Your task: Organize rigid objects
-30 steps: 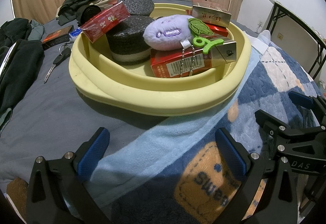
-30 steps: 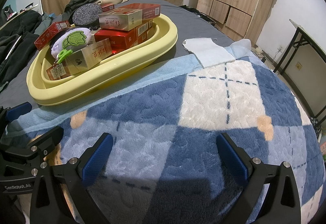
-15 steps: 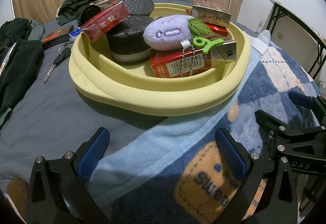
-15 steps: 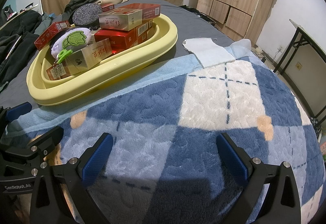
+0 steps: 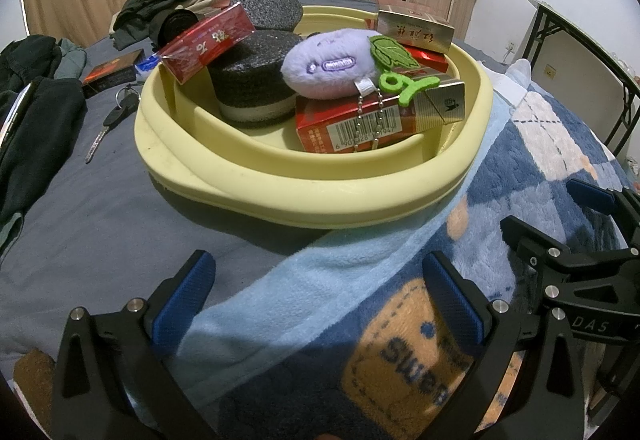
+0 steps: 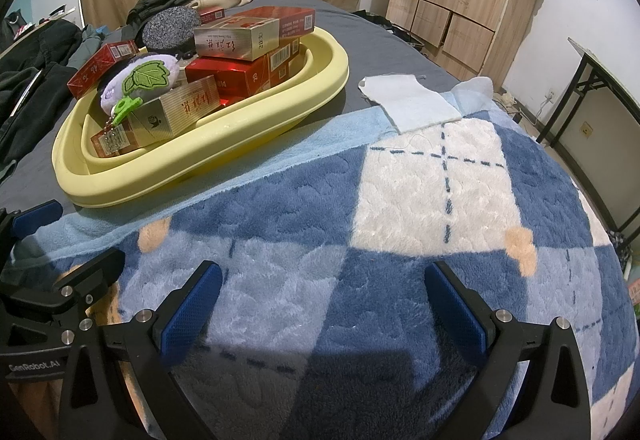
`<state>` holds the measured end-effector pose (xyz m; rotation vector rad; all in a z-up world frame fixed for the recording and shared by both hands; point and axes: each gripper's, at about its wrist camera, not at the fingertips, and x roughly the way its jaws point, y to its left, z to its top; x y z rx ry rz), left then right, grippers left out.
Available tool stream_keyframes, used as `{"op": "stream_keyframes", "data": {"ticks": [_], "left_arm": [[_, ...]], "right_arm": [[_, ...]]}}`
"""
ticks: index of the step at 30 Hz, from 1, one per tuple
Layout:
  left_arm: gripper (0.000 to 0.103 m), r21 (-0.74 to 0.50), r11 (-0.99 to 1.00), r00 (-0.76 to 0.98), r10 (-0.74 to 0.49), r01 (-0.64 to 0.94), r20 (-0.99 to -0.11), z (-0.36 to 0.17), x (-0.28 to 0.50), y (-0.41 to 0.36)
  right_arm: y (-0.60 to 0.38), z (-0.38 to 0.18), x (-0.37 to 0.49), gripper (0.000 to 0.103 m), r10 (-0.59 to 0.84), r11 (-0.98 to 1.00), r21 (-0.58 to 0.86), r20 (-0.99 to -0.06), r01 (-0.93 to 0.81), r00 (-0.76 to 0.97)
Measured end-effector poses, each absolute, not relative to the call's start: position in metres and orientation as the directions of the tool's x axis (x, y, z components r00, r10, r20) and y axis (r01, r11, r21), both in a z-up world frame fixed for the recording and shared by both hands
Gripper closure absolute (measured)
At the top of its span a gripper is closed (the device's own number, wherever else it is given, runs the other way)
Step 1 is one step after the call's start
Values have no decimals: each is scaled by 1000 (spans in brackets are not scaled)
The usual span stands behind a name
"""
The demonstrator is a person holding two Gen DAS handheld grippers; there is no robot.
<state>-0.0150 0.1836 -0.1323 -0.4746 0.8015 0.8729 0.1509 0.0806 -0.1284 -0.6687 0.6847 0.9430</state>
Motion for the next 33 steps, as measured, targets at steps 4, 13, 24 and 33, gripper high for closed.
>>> {"op": "stream_keyframes", "data": {"ticks": [4,13,24,33], "left_arm": [[0,-51,570,388,489,-820,-781,-132,-15,184],[0,-49,570,387,490,-820,-781,-132,-15,184],[0,-44,571,385,493,-820,-780,-131,-14,183],[0,-45,571,386,493,-820,-780,-131,-14,183]], "right_arm": [[80,-128,151,0,488,427,-207,-767,-881,416],[80,-128,151,0,488,426,-207,-767,-881,416],[80,-128,151,0,488,426,-207,-767,-881,416],[80,-128,151,0,488,426,-207,-767,-881,416]]}}
